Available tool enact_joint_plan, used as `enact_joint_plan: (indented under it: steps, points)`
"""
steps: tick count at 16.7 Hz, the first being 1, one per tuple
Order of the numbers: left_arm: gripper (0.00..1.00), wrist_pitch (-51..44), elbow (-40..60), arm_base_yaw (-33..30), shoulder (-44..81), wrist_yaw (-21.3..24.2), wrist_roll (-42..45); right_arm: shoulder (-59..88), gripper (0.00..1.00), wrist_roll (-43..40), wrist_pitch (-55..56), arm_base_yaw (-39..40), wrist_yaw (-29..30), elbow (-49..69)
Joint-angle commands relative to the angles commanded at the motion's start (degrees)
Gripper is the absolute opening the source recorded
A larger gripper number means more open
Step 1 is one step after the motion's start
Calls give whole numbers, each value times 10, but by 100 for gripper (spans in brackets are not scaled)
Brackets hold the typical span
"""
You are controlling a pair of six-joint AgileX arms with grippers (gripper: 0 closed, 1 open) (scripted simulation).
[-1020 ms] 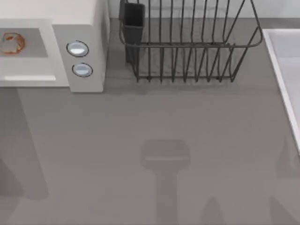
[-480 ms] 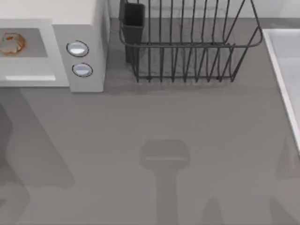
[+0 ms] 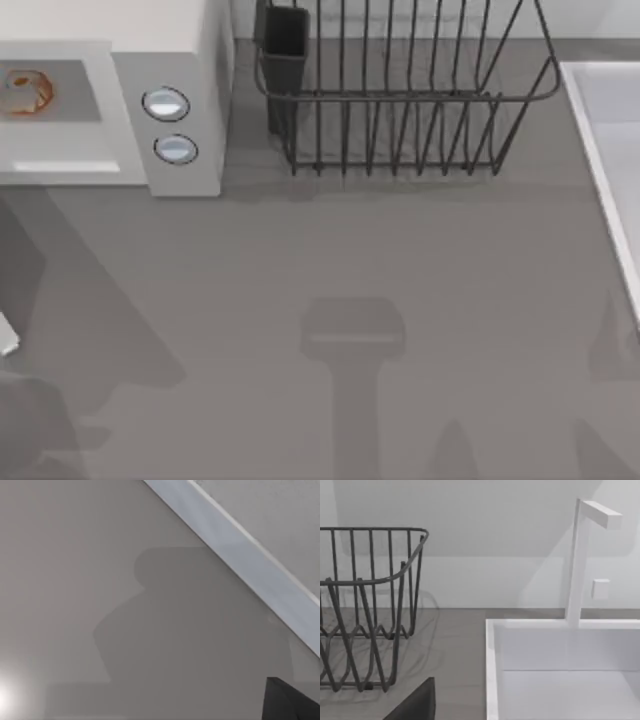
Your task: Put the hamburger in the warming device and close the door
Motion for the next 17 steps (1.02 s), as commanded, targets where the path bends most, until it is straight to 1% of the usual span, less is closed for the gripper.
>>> enact_joint_plan:
  steps: [5, 7, 9, 15, 17]
  points:
    - [0, 0, -1, -2, -1, 0, -3, 0, 100, 0, 0, 0, 0, 0]
    - [0, 1, -6, -21, -9, -14, -18, 0, 100, 0, 0, 0, 0, 0]
    - [0, 2, -16, -60, -24, -39, -48, 0, 100, 0, 0, 0, 0, 0]
    - [0, 9, -55, -216, -88, -146, -168, 0, 100, 0, 0, 0, 0, 0]
    - [0, 10, -66, -259, -105, -175, -201, 0, 100, 0, 0, 0, 0, 0]
